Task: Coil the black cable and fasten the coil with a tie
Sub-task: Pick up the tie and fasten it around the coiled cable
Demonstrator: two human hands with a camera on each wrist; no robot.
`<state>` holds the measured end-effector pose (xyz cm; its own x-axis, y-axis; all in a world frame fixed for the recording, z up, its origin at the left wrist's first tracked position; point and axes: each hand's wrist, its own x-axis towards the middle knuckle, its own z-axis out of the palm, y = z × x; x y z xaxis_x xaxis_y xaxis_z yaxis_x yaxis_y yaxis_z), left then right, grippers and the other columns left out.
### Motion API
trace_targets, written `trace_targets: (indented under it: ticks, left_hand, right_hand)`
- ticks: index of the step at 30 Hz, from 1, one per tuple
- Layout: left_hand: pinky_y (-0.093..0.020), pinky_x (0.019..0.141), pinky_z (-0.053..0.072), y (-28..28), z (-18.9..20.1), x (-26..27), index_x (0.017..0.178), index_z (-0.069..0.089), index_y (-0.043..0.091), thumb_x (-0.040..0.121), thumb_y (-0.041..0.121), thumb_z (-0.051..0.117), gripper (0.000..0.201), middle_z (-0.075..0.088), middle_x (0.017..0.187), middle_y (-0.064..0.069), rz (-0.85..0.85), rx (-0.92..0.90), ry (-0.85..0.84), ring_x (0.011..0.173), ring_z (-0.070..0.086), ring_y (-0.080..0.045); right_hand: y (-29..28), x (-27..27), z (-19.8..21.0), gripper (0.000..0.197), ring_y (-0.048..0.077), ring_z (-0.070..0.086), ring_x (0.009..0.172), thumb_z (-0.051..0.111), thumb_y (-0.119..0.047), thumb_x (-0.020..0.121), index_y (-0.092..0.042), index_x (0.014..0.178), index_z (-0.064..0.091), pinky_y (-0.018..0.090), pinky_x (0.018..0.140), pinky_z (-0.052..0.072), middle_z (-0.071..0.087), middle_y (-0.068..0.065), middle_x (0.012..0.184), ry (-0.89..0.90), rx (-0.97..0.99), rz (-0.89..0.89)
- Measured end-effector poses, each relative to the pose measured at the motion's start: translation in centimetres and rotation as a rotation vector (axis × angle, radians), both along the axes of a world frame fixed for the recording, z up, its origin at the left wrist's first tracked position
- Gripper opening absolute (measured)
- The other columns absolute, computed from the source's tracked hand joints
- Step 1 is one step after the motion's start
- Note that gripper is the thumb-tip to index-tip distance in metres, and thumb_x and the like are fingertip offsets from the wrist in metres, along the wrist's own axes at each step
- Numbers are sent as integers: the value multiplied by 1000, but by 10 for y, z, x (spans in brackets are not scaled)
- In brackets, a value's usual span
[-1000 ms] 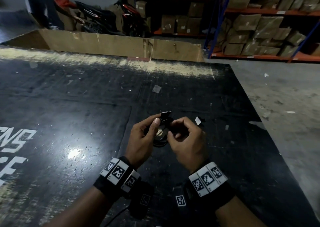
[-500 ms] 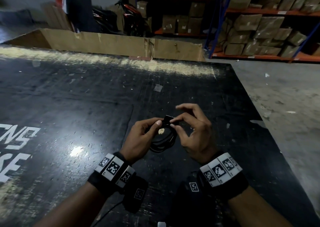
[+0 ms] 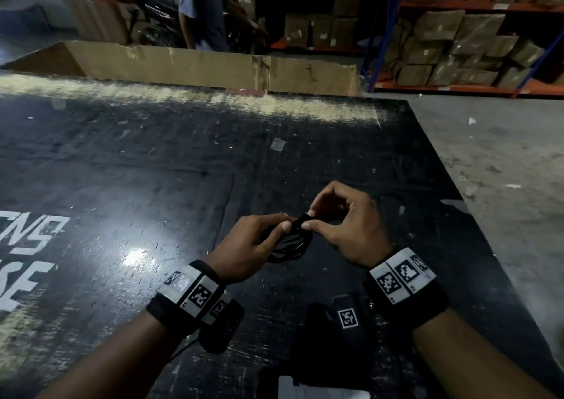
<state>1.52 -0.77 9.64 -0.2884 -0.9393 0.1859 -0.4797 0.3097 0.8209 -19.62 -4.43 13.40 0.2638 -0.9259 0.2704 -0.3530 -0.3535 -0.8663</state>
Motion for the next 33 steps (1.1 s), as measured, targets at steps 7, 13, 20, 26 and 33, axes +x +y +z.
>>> trace_targets:
  ticks: [7, 13, 20, 26, 33]
  left_hand:
    - [-53, 71, 53, -10, -5, -5, 109, 71, 12, 105, 47, 40, 48, 71, 90, -20, -18, -7, 59, 77, 64, -34]
    - [-15, 57, 43, -17, 6, -21, 115, 62, -15, 110, 17, 39, 40, 52, 58, 13, 125, 224, 826, 53, 47, 1]
    - [-22, 62, 45, -17, 10, -36, 102, 73, 6, 104, 20, 42, 34, 43, 61, 4, 182, 397, 1317, 55, 46, -6]
    - [-35, 89, 45, -19, 2, -32, 72, 47, 13, 98, 27, 48, 30, 37, 64, 0, 215, 547, 1558, 59, 52, -15]
    - [-43, 103, 45, -15, -4, -31, 104, 63, 8, 103, 27, 41, 29, 67, 78, -6, 201, 631, 1439, 88, 71, -25]
  right_hand:
    - [-9, -1, -6, 28, 16, 74, 77, 85, -1, 70, -7, 84, 62, 33, 76, 61, 74, 8, 81, -109, 52, 38]
    - [-10, -2, -24, 76, 21, 71, 92, 88, -36, 65, -23, 133, 55, 35, 84, 59, 71, 0, 117, -194, 251, 132]
    - [3, 15, -50, 5, 12, 53, 48, 74, -6, 87, -10, 83, 73, 19, 46, 44, 74, 8, 78, -596, 470, -4]
    - [1, 11, -51, 30, 14, 64, 65, 86, -17, 67, -6, 94, 78, 17, 57, 52, 76, 18, 92, -797, 527, 63]
    - [-16, -2, -36, 18, 8, 55, 50, 71, -3, 86, -4, 103, 77, 18, 50, 48, 73, 5, 70, -672, 389, -8]
